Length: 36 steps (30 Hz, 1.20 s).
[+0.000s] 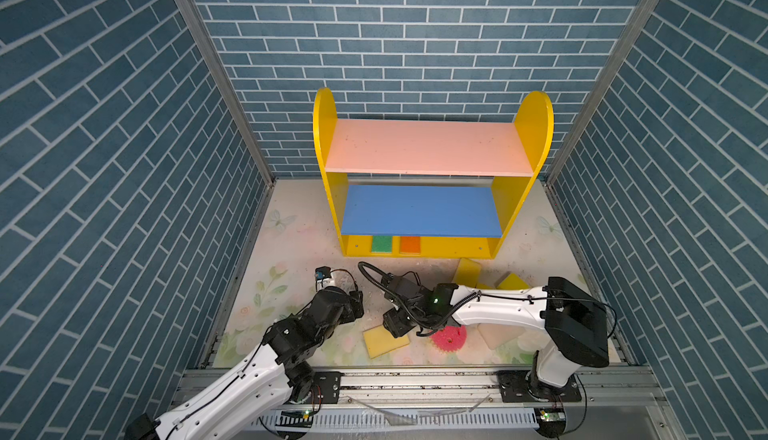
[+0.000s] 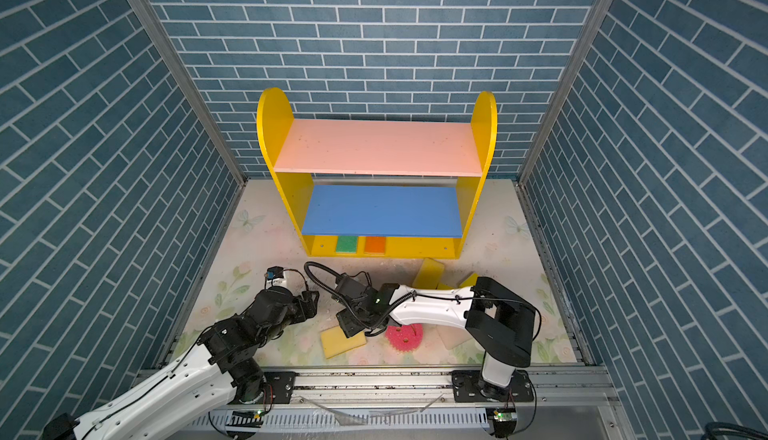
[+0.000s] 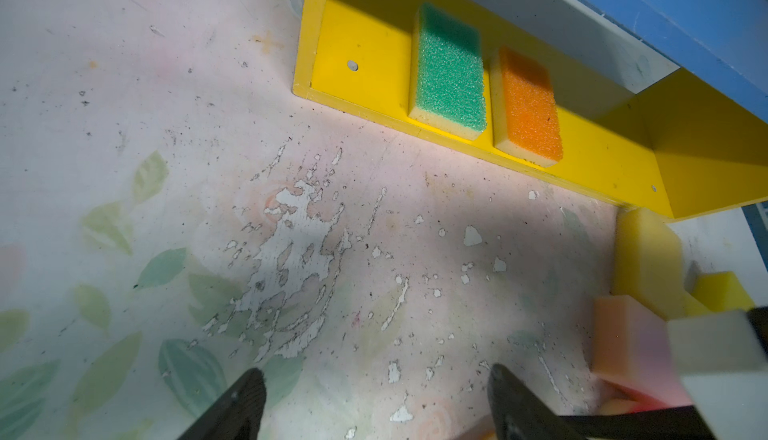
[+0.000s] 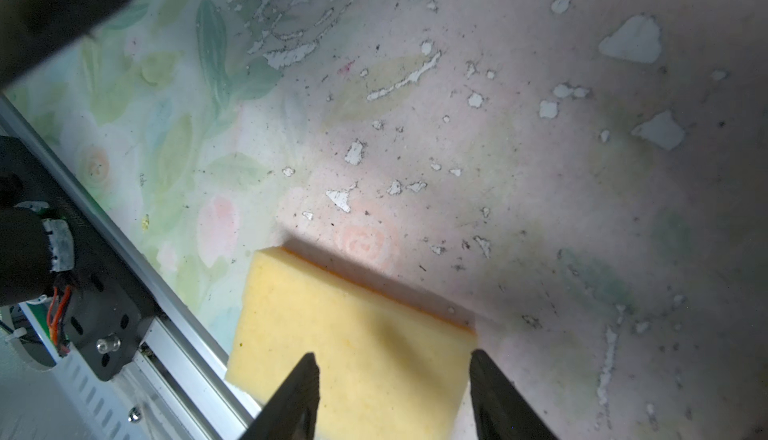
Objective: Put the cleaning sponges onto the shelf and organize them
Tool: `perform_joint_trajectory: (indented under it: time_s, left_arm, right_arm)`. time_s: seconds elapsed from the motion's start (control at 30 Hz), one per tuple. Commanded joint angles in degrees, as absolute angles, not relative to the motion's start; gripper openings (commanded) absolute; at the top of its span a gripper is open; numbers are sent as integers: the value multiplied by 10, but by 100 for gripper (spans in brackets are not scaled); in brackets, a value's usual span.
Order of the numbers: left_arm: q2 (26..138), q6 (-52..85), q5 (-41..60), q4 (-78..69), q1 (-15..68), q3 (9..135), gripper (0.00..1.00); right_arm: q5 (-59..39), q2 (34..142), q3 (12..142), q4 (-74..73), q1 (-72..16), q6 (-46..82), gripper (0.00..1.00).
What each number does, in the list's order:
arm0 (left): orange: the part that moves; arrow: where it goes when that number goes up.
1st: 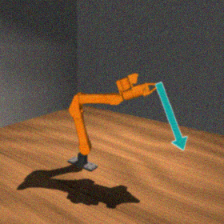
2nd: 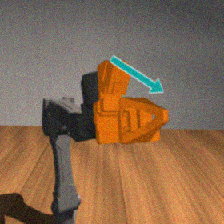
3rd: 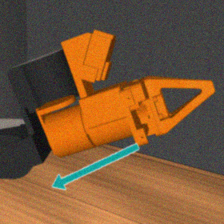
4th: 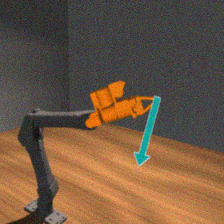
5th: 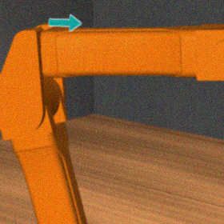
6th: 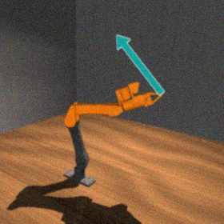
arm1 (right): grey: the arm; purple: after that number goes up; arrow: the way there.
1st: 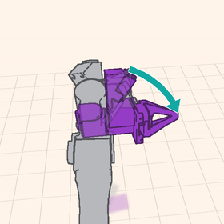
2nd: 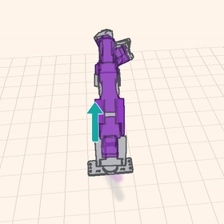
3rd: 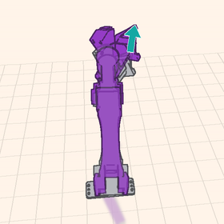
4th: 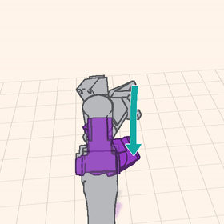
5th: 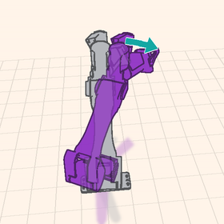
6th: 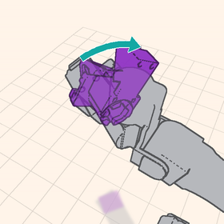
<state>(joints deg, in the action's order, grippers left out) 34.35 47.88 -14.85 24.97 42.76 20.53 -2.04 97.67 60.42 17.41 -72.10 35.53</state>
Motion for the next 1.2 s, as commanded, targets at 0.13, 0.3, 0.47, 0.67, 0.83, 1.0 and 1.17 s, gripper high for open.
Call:
perform_joint_trajectory:
  time_s: [0.13, 0.3, 0.47, 0.67, 0.83, 1.0, 1.17]
  left_arm:
    - [306, 493, -162, 269, 425, 197, 96]
    - [253, 500, -174, 314, 426, 188, 95]
    - [199, 510, -186, 361, 425, 176, 95]
    - [189, 515, -187, 371, 425, 165, 95]
    - [219, 506, -190, 354, 425, 165, 95]
    - [248, 498, -184, 331, 425, 162, 96]
    - [263, 507, -179, 307, 422, 157, 96]
  right_arm:
    - [-31, 1012, 653, 175, -719, 338, 56]
    - [-27, 1023, 652, 168, -719, 341, 54]
    - [-32, 1033, 650, 165, -712, 351, 54]
    - [-22, 1009, 626, 171, -705, 367, 58]
    - [-3, 964, 592, 192, -701, 382, 59]
    - [-13, 952, 563, 194, -697, 398, 59]
    - [-47, 985, 554, 180, -696, 409, 55]
